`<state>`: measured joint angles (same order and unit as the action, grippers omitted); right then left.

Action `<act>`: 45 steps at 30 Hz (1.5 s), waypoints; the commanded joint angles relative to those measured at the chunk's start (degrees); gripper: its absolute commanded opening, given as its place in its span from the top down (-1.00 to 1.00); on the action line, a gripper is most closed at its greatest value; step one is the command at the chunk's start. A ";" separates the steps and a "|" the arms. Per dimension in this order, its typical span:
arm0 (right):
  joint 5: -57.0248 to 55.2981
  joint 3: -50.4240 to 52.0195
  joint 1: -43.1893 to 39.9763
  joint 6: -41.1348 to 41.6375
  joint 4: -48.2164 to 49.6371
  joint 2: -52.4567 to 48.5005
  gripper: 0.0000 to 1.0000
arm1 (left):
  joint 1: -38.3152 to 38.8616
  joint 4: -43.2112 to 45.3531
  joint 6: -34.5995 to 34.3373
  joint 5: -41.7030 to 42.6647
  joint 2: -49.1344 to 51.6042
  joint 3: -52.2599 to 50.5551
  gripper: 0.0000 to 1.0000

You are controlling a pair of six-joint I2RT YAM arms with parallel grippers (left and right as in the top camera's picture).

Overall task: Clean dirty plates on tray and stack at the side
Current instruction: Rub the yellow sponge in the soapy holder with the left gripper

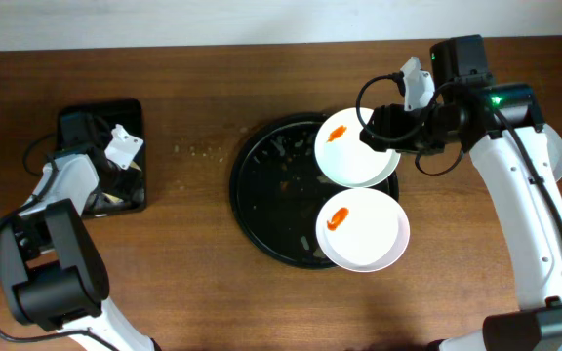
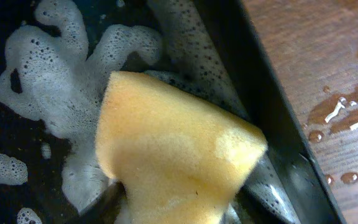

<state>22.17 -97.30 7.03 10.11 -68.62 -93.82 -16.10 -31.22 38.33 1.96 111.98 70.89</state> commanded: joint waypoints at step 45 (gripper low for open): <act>0.37 -0.33 0.48 -0.22 -0.66 0.09 -0.22 | -0.35 -6.56 -14.60 -0.20 1.70 6.86 -0.15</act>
<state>22.17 -97.30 7.03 10.13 -69.04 -93.82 -16.14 -38.52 22.31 0.69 112.18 78.41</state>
